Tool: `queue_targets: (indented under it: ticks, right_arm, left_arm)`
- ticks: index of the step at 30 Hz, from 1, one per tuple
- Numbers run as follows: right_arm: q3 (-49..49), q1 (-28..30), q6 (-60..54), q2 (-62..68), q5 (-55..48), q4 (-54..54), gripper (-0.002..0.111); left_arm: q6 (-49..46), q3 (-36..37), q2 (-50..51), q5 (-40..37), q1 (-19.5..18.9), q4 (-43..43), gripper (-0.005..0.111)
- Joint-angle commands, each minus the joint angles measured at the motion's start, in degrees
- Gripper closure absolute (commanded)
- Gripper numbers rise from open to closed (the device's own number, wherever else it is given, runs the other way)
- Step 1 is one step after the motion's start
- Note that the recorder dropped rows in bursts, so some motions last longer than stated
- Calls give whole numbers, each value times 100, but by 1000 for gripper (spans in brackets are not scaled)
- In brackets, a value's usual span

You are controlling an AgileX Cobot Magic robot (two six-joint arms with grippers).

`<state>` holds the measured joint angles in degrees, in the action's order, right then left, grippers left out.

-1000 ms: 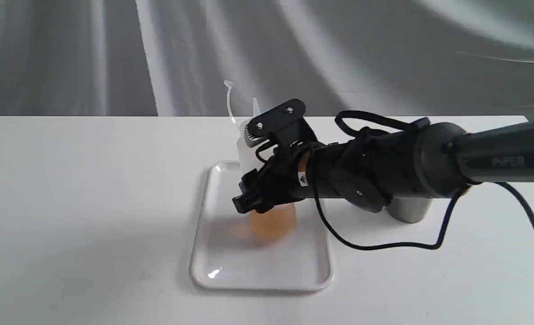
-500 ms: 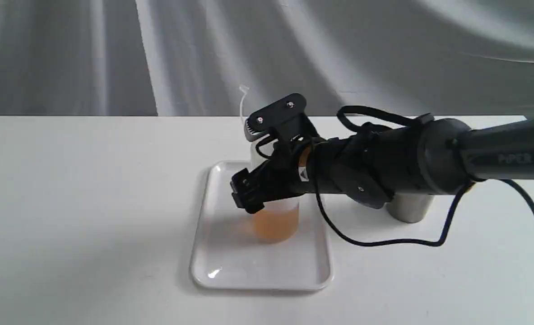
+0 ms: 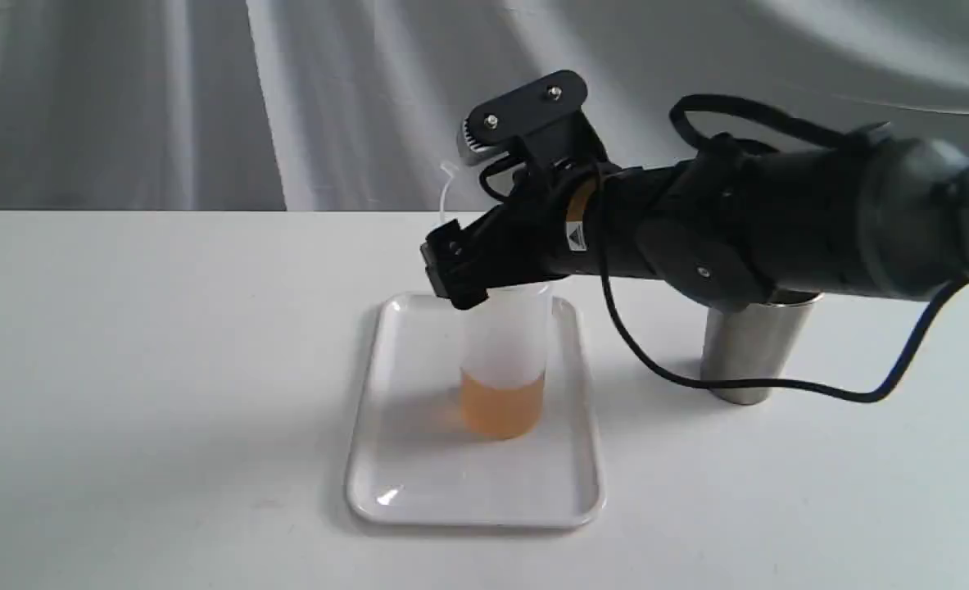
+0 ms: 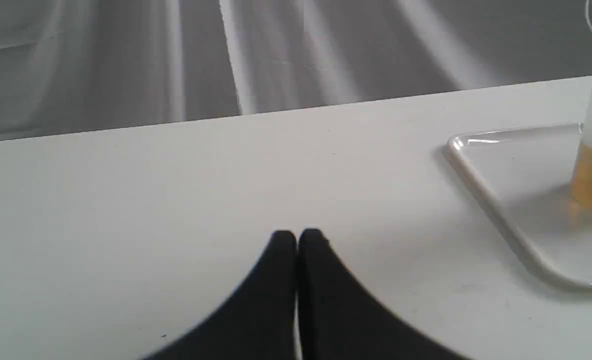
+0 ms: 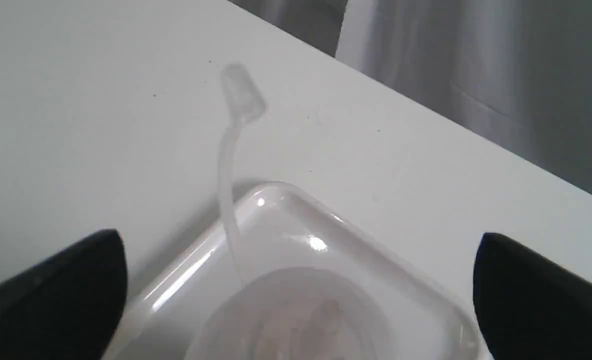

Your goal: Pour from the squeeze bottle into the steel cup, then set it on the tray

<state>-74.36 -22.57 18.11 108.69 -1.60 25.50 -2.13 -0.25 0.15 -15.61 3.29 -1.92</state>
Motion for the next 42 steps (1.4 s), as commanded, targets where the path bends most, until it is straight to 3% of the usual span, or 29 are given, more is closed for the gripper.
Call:
queue_targets:
  ticks: [1,15,24,27,34,42]
  right_arm:
    - [-14,63,-8,-286,-282,93,16]
    - [71,74,-8,-1660,-1407,503,16]
    - [1251,74,31,-3198,-1407,534,21]
    - [1786,74,31,-3868,-1407,534,38]
    - [2810,74,31,-5413,-1407,466,104]
    - [3226,74,202,-6658,-1446,295,108]
  left_arm:
    - [15,25,-15,39,33,4,107]
    - [26,25,-15,39,33,4,107]
    - [8,25,-15,39,33,4,107]
    - [21,25,-15,39,33,4,107]
    - [21,25,-15,39,33,4,107]
    - [4,25,-15,39,33,4,107]
